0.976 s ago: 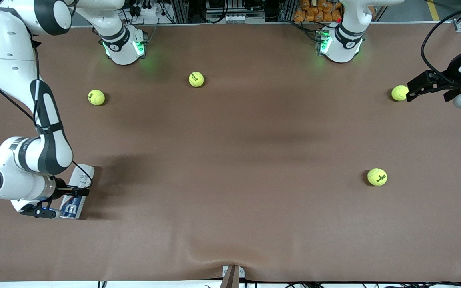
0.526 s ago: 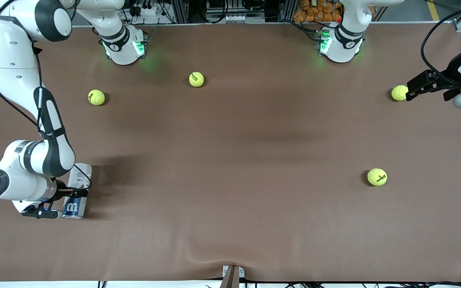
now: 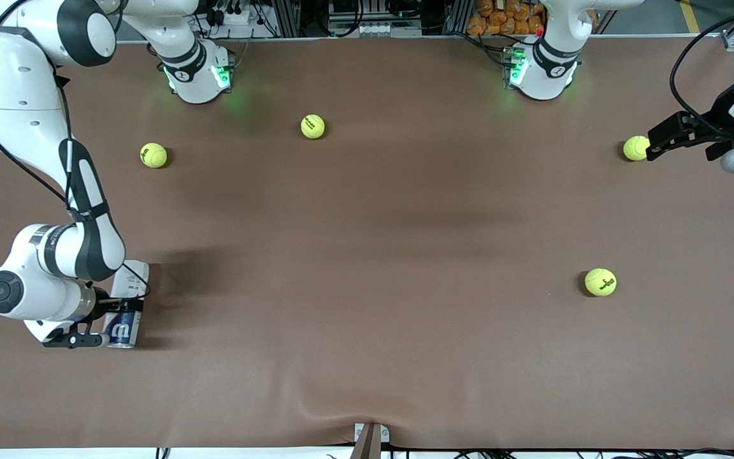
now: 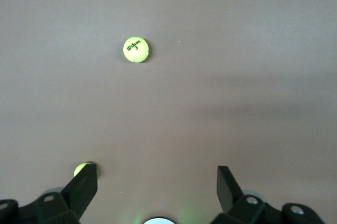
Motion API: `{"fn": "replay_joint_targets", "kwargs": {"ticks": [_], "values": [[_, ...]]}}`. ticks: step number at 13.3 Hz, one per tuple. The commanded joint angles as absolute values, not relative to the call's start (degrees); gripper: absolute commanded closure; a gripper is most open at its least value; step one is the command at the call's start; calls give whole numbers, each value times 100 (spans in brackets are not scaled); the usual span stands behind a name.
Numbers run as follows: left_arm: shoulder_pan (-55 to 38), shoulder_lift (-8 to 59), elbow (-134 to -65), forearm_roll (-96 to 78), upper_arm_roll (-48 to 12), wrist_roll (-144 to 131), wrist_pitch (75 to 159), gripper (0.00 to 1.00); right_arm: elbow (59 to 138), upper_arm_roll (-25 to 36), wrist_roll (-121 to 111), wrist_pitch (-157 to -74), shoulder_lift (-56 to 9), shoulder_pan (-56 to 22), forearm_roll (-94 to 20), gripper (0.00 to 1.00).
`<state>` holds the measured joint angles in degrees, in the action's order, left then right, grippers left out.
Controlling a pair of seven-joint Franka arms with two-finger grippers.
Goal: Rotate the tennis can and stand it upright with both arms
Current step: 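Lower the open right gripper around the middle of the can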
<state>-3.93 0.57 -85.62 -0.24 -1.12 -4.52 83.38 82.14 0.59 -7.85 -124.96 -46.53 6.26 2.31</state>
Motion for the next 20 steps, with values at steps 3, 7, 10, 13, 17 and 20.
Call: {"fn": "replay_joint_targets", "kwargs": {"ticks": [3,7,10,13,17,20], "values": [[-387,123,-8499,-114,-105,-378,8253,0,8262,18,-940,-12366,-4579,721,325,0],[-387,114,-8482,-114,-105,-378,8236,0,8350,18,-870,-12305,-4588,703,316,0],[-387,105,-8473,-114,-105,-378,8218,0,8385,18,-861,-12305,-4597,712,299,0],[-387,105,-8464,-114,-105,-387,8218,0,8385,18,-870,-12322,-4597,712,290,0],[-387,105,-8464,-114,-105,-387,8218,0,8359,18,-888,-12384,-4605,703,290,16],[-378,105,-8464,-114,-97,-387,8218,0,8332,18,-914,-12393,-4605,703,290,26]]}}
